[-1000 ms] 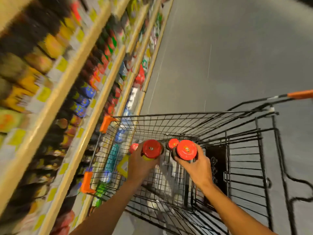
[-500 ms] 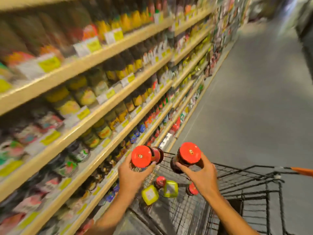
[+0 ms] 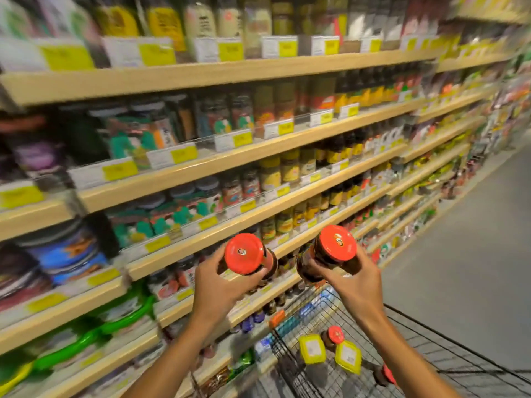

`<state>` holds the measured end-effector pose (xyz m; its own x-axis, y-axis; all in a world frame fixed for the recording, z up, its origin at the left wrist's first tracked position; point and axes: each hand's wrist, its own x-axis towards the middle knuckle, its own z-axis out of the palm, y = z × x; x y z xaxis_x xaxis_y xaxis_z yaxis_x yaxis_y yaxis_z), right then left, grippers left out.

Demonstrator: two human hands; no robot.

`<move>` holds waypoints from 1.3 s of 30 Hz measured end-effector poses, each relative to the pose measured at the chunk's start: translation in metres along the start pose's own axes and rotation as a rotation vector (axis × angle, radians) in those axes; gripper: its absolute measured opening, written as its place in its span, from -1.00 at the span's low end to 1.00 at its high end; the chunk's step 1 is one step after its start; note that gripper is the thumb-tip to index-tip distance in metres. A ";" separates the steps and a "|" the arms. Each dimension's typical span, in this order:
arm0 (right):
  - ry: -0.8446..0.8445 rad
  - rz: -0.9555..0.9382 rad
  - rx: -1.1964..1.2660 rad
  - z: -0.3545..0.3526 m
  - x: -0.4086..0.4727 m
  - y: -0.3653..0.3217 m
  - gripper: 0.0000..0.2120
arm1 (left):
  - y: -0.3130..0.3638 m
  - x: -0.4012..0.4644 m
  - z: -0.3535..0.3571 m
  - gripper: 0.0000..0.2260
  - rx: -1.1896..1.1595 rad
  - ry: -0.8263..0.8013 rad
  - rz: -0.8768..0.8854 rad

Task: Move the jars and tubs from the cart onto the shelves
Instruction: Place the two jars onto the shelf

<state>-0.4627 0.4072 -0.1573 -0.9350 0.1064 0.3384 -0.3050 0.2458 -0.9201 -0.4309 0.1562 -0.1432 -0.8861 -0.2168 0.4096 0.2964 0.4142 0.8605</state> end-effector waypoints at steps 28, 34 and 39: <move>-0.953 -0.366 0.405 0.269 -0.187 -0.224 -0.33 | 0.105 -0.269 -0.329 -0.50 0.317 0.979 -0.136; -1.094 -0.408 0.439 0.300 -0.257 -0.260 -0.27 | 0.128 -0.334 -0.373 -0.50 0.378 1.108 -0.127; -1.124 -0.428 0.436 0.335 -0.313 -0.294 -0.32 | 0.128 -0.382 -0.427 -0.42 0.371 1.131 -0.115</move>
<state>-0.1408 -0.0211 -0.0584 -0.3205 -0.8245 0.4664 -0.4529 -0.2990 -0.8399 0.0982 -0.0855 -0.0601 -0.0302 -0.8471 0.5305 -0.0496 0.5314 0.8457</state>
